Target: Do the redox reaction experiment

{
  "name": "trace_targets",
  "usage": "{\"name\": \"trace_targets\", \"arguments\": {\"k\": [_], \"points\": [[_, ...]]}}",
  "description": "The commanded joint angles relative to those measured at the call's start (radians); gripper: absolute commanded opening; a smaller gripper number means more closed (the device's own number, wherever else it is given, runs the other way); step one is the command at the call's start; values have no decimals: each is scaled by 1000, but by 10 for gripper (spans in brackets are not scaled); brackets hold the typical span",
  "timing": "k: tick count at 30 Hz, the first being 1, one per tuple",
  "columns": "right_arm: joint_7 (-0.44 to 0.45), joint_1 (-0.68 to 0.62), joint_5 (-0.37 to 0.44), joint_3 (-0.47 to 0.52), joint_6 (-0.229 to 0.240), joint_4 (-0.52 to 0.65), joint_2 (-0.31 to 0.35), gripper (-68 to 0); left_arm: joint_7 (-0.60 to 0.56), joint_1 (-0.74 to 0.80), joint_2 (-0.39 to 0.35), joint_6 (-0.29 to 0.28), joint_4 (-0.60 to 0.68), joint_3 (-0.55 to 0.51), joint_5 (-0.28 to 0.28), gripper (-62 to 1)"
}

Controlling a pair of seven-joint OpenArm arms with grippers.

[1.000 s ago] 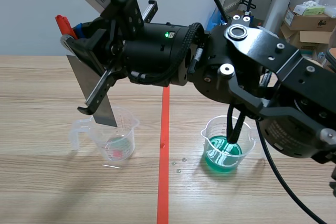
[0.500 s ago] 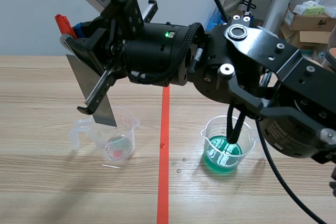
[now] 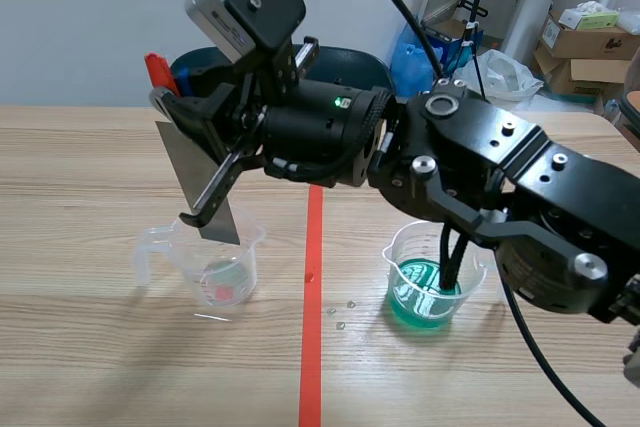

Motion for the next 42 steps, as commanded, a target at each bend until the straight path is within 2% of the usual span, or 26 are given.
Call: {"name": "trace_targets", "arguments": {"k": [1,8,15,20,23,34,42], "points": [[29,20,-5,6,-5,-13,-21,-662,-17,1,2,-6,8,-3,-5,14],[132,20,-89,5,-6,-137,-64,-662,-17,1,2,-6,8,-3,-5,14],[204,20,-171,2,-7,-212,-92,-662,-11,1,3,-6,8,-3,-4,14],[283,20,-220,2,-51,-252,-97,-662,-7,1,3,-8,8,-3,-4,14],[318,21,-251,2,-51,-273,-99,-662,-7,1,3,-9,8,-3,-4,14],[355,31,-330,3,-59,-356,-133,-662,-9,1,2,-9,8,-3,-4,14],[355,31,-333,3,-58,-357,-132,-662,-9,1,2,-9,8,-3,-4,14]]}}
